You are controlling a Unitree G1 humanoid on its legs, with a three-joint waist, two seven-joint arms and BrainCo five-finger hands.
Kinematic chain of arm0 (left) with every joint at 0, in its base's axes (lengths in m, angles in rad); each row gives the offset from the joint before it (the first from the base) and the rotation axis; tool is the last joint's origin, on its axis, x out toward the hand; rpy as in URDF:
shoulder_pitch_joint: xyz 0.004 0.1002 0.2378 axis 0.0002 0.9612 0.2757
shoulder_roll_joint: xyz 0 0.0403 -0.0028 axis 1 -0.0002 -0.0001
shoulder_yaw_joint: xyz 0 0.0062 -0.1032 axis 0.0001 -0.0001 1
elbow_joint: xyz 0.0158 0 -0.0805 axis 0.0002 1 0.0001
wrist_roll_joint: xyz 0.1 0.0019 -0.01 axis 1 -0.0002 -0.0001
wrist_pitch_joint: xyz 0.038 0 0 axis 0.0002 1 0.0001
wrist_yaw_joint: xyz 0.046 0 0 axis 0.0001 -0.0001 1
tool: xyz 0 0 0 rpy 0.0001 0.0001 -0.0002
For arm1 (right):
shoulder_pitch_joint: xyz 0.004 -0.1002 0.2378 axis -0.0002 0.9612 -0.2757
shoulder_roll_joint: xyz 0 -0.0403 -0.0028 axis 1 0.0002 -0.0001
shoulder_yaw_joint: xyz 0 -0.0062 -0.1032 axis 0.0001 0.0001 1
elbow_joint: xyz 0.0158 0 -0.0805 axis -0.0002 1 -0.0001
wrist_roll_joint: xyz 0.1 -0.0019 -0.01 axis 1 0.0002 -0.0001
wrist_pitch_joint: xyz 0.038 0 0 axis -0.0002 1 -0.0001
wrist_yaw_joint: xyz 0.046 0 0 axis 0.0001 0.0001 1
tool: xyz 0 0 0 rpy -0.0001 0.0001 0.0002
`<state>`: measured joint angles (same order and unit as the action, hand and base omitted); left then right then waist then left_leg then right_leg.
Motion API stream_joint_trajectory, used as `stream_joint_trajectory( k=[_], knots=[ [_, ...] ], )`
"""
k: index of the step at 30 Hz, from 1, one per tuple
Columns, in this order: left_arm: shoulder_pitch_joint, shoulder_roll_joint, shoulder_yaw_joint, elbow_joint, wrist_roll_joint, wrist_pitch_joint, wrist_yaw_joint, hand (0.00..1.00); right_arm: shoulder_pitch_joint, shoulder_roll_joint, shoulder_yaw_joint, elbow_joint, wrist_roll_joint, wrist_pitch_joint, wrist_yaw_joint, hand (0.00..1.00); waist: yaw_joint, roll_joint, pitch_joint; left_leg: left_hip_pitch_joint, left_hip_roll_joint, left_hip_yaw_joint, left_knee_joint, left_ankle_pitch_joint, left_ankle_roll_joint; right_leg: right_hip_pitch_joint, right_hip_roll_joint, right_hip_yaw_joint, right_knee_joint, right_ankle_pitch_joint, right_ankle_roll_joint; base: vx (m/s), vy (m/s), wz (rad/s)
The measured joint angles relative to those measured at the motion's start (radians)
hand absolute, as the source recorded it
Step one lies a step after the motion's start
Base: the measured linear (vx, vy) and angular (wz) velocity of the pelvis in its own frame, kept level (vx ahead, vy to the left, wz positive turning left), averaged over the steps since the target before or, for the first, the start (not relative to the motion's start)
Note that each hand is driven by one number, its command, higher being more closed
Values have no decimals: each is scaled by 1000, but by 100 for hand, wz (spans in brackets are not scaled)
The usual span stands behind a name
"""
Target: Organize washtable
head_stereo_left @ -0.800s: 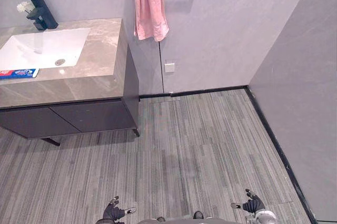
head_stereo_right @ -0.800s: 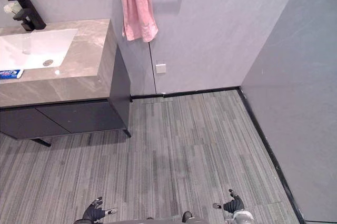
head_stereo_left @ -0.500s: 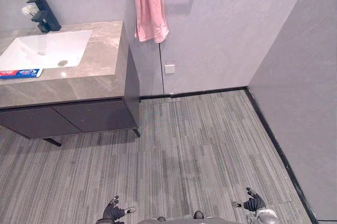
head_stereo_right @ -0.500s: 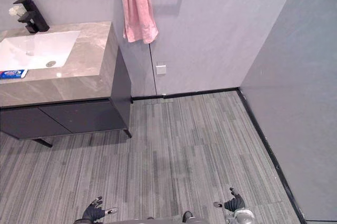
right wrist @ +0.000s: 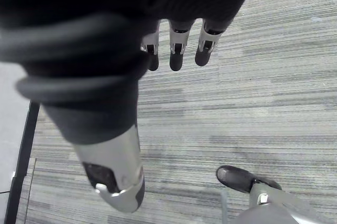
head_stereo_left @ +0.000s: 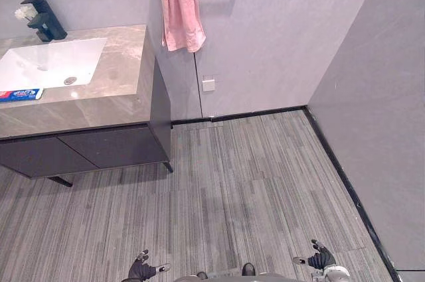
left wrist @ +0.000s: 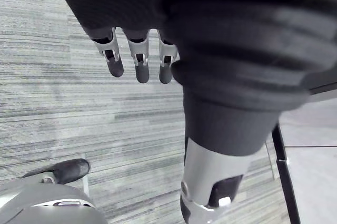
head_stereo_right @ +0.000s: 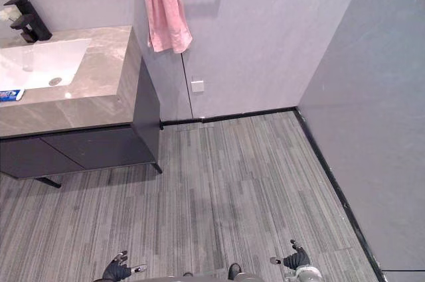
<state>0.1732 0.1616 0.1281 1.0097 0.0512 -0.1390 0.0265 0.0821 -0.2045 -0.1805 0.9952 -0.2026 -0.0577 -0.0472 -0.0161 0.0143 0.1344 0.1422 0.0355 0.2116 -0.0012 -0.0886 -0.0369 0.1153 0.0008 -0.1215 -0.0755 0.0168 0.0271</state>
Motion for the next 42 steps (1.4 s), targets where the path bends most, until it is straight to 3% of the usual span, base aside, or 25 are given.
stream_joint_trajectory(
  k=[7, 9, 11, 14, 16, 17, 19, 21, 22, 23, 24, 27, 29, 32, 34, 36, 37, 38, 39, 40, 41, 42],
  knots=[
    [-14, -1, -3, 1, 0, 3, 1, 0, -38, 2, -6, 1, 6, 6, -12, 0, 4, -4, 1, -53, 6, 62, 30, -36, 21, -78, 4, 65, 26, 2, 7, -22, 2, -28],
    [-23, 0, -3, 1, 0, 3, 1, 0, -53, 1, -9, 1, 7, 14, -15, 0, 3, -2, 9, -72, 12, 79, 67, -61, 25, -134, 1, 75, 127, -51, 10, 13, 35, -25],
    [-32, 7, -9, -1, 0, 3, 1, 0, -52, 3, -9, 1, 8, 21, -15, 0, 2, -10, 21, -74, 9, 99, 121, -103, 31, -222, -21, 66, 342, -150, 27, 31, 42, -22],
    [-52, 17, -23, -1, 0, 3, 1, 0, -58, 3, -8, 0, 12, 23, -15, 0, -3, -11, 39, -59, 0, 106, 138, -131, 46, -348, -72, -16, 625, -186, 60, 51, 36, -12],
    [-68, 29, -38, -2, 0, 4, 2, 0, -55, 6, -6, 2, 16, 24, -14, 0, -16, -10, 61, -16, -2, 100, 123, -147, 49, -394, -112, -89, 740, -228, 53, 147, 13, 6],
    [-64, 34, -39, -2, 0, 4, 2, 0, -57, 6, -2, 3, 17, 24, -14, 0, -21, 2, 68, 5, 1, 99, 121, -160, 40, -412, -129, -125, 734, -248, 48, 160, 1, 2],
    [-75, 38, -39, -2, 0, 4, 2, 0, -59, 5, 1, 2, 17, 24, -14, 0, -31, -2, 76, 35, 20, 94, 124, -179, 22, -439, -133, -156, 674, -245, 44, 258, -65, 7],
    [-91, 41, -39, -3, 0, 4, 3, 0, -57, 6, 3, 2, 16, 24, -14, 0, -38, 4, 82, 53, 53, 83, 122, -193, -9, -471, -107, -167, 559, -211, 28, 392, -161, 25],
    [-90, 47, -43, -3, 2, 3, 1, 0, -50, 6, 3, 2, 16, 24, -14, 0, -43, -14, 79, 66, 60, 67, 119, -205, -38, -467, -99, -160, 475, -99, 0, 519, -245, 30],
    [-92, 41, -47, 2, 3, 4, 1, 0, -44, -2, -1, 4, 16, 24, -15, 0, -48, -15, 75, 83, 79, 59, 122, -215, -54, -462, -89, -171, 496, -78, -59, 453, -223, 16],
    [-91, 35, -48, 0, 10, 1, -1, 0, -50, -1, -5, 0, 16, 22, -16, 0, -51, 0, 70, 72, 113, 54, 164, -198, -84, -458, -68, -182, 501, -113, -74, 461, -255, 7],
    [-101, 17, -33, -9, 9, 1, 1, 0, -48, 6, -6, 3, 16, 18, -15, 0, -52, 21, 79, -62, 185, 1, 498, -168, -119, -379, -24, -209, 442, -144, -103, 454, -263, 7],
    [-89, -13, -24, -32, 9, 0, -1, 0, -22, 16, -3, -5, 17, 21, -16, 0, -33, 29, 85, -176, 256, -32, 857, -169, -122, -205, 21, -209, 324, -149, -112, 474, -172, 0],
    [-90, -46, -14, -79, 7, -2, 0, 0, -20, 23, -6, -46, 36, 17, -20, 0, -1, 12, 93, -305, 276, 16, 960, -179, -110, -61, 27, -185, 214, -149, -112, 415, -104, -13],
    [-93, -47, -7, -77, 7, -2, 1, 0, -47, 26, -8, -46, 41, 17, -24, 0, 15, 13, 93, -388, 264, 32, 877, -193, -89, -22, 24, -167, 173, -149, -110, 303, 45, -29],
    [-97, -44, -6, -79, 0, -3, 2, 0, -56, 30, -12, -46, 45, 17, -33, 0, 35, -6, 104, -431, 204, 37, 700, -194, -73, 16, -11, -155, 156, -163, -85, 326, 144, -17],
    [-101, -41, -9, -77, 0, -2, 2, 0, -55, 29, -21, -45, 45, 17, -39, 0, 33, -9, 105, -445, 154, 27, 537, -170, -72, 39, -37, -161, 154, -183, -52, 316, 187, 8],
    [-98, -43, -16, -76, 0, -2, 2, 0, -53, 19, -28, -42, 46, 16, -42, 0, 32, 4, 102, -444, 116, 11, 363, -92, -57, 56, -47, -163, 148, -204, -20, 257, 179, 9],
    [-96, -42, -16, -73, 0, -2, 3, 0, -53, 15, -28, -35, 46, 17, -42, 0, 34, 13, 99, -445, 109, 0, 309, -27, -36, 67, -45, -159, 145, -217, -3, 342, 277, -18],
    [-79, -34, -16, -64, -1, -2, 4, 0, -54, 22, -23, -28, 47, 18, -42, 0, 42, 11, 88, -434, 86, -20, 305, 66, 13, 81, -57, -143, 144, -238, 22, 486, 310, -8],
    [-78, -18, -13, -62, 0, -1, 8, 0, -52, 38, -9, -29, 49, 14, -43, 0, 39, -29, 78, -442, 43, -14, 326, 27, 38, 88, -95, -139, 145, -255, 41, 511, 295, 0],
    [-82, -16, -10, -61, -1, -2, 10, 0, -46, 42, -9, -27, 49, 15, -42, 0, 37, -45, 79, -452, 30, -14, 349, 2, 46, 89, -111, -144, 151, -266, 50, 541, 237, 23]
  ],
)
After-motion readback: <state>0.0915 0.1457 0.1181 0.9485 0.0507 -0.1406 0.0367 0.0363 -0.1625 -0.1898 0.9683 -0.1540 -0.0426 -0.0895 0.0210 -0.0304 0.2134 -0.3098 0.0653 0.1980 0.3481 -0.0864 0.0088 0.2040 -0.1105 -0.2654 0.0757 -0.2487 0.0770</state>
